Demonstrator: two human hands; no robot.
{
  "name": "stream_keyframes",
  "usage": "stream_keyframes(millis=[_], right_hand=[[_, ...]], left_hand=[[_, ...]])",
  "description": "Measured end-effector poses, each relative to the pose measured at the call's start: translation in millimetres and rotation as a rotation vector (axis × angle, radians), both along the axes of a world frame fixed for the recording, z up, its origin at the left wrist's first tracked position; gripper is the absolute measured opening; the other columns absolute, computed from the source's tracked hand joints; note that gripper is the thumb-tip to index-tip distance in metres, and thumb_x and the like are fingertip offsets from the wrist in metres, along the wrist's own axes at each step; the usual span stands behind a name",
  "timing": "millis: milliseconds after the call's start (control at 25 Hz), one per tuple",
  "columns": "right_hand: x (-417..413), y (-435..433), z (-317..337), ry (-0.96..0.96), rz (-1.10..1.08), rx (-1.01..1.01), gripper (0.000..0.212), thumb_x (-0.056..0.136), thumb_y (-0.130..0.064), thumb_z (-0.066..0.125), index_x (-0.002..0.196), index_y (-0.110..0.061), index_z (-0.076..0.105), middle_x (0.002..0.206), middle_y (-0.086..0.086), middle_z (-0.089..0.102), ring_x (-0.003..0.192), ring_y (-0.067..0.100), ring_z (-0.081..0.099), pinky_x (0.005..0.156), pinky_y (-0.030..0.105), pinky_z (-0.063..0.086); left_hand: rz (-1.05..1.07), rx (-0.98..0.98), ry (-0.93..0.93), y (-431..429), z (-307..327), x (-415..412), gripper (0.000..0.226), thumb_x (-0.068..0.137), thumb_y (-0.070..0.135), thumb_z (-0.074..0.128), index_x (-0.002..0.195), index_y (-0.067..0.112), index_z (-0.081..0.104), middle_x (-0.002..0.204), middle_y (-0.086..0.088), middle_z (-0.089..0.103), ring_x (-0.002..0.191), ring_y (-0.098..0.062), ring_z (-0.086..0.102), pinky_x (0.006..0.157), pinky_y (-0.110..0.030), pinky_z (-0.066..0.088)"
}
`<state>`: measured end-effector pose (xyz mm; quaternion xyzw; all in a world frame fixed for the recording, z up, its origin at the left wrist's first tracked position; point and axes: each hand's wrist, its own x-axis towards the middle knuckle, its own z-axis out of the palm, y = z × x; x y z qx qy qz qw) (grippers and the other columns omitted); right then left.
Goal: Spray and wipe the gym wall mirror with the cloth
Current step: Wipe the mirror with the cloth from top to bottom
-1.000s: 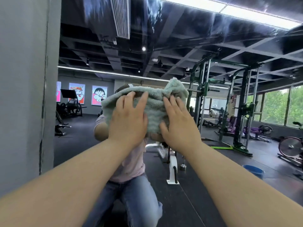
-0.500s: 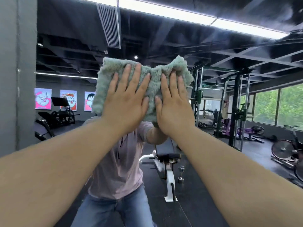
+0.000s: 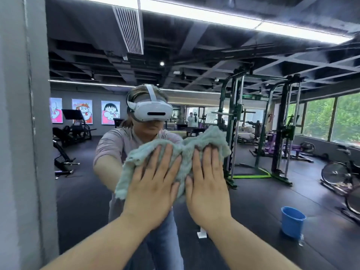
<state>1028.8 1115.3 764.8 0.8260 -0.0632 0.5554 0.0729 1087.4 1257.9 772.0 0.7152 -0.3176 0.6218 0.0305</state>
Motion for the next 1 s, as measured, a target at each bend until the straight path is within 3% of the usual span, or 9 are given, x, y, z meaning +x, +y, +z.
stream_keyframes(millis=[80,160,240,320,520,600,800,880,1000], right_hand=[[5.3,-1.4,64.1,-0.065,0.043,-0.038,0.059,0.102,-0.033,0.023,0.151,-0.008,0.004,0.157,0.023,0.017,0.147,0.035,0.011,0.119,0.045,0.013],[12.2,-3.1,159.5,-0.113,0.075,0.025,0.058,0.101,-0.031,0.022,0.151,-0.006,0.006,0.158,0.024,0.013,0.148,0.036,0.006,0.12,0.046,0.012],[12.9,-1.9,208.5,-0.152,0.078,0.107,0.059,0.1,-0.029,0.024,0.153,-0.006,0.011,0.159,0.023,0.011,0.148,0.036,0.004,0.121,0.044,0.008],[8.2,-1.0,183.8,-0.125,0.07,0.102,0.059,0.1,-0.029,0.025,0.153,-0.006,0.012,0.159,0.022,0.012,0.148,0.035,0.005,0.122,0.042,0.007],[-6.3,9.6,28.4,0.026,0.014,0.032,0.062,0.101,-0.036,0.026,0.152,-0.012,0.0,0.158,0.019,0.013,0.148,0.034,0.009,0.12,0.04,0.006],[-3.4,10.0,73.6,0.026,0.027,0.051,0.062,0.1,-0.037,0.026,0.151,-0.013,0.0,0.158,0.019,0.015,0.148,0.033,0.008,0.12,0.04,0.007],[6.1,22.2,280.8,-0.074,0.074,0.179,0.066,0.095,-0.034,0.026,0.154,-0.01,0.01,0.161,0.018,0.004,0.149,0.033,-0.002,0.121,0.042,0.003],[6.9,23.9,293.6,-0.045,0.059,0.152,0.066,0.095,-0.032,0.025,0.155,-0.011,0.005,0.161,0.017,-0.002,0.148,0.033,-0.007,0.121,0.04,-0.002],[2.9,23.6,224.7,-0.088,-0.029,0.09,0.062,0.096,-0.029,0.029,0.152,-0.003,0.017,0.157,0.024,0.016,0.147,0.038,0.011,0.12,0.045,0.017]], left_hand=[[-0.011,-0.037,-0.052,-1.4,63.2,4.5,0.066,0.094,0.038,0.033,0.153,0.012,0.017,0.161,-0.012,0.012,0.147,-0.03,0.009,0.115,-0.046,0.01],[-0.024,-0.13,-0.034,-9.1,153.3,8.7,0.063,0.095,0.037,0.033,0.152,0.011,0.022,0.159,-0.014,0.018,0.146,-0.033,0.013,0.117,-0.044,0.001],[-0.021,-0.187,0.005,-13.1,203.5,10.5,0.063,0.095,0.037,0.035,0.152,0.013,0.024,0.159,-0.015,0.017,0.146,-0.034,0.013,0.117,-0.043,-0.006],[-0.012,-0.189,0.045,-8.7,187.9,6.4,0.063,0.095,0.038,0.034,0.153,0.017,0.021,0.16,-0.014,0.014,0.147,-0.033,0.012,0.117,-0.044,-0.006],[0.018,-0.056,0.103,19.0,31.7,-8.5,0.065,0.092,0.04,0.037,0.152,0.022,0.021,0.16,-0.01,0.01,0.145,-0.033,0.018,0.115,-0.049,0.012],[0.012,-0.08,0.097,20.1,70.3,-3.0,0.063,0.092,0.042,0.035,0.151,0.023,0.023,0.16,-0.009,0.011,0.145,-0.032,0.017,0.115,-0.047,0.01],[-0.044,-0.215,0.094,14.9,272.1,11.5,0.055,0.1,0.043,0.021,0.153,0.027,0.021,0.161,-0.005,0.012,0.147,-0.026,0.006,0.116,-0.039,-0.008],[-0.037,-0.188,0.087,17.0,283.3,12.5,0.055,0.1,0.042,0.021,0.153,0.028,0.017,0.162,-0.004,0.008,0.148,-0.026,0.006,0.116,-0.04,-0.007],[-0.058,-0.11,0.046,14.3,221.9,7.6,0.056,0.096,0.038,0.03,0.15,0.026,0.03,0.16,-0.007,0.019,0.146,-0.027,0.017,0.115,-0.047,0.01]])
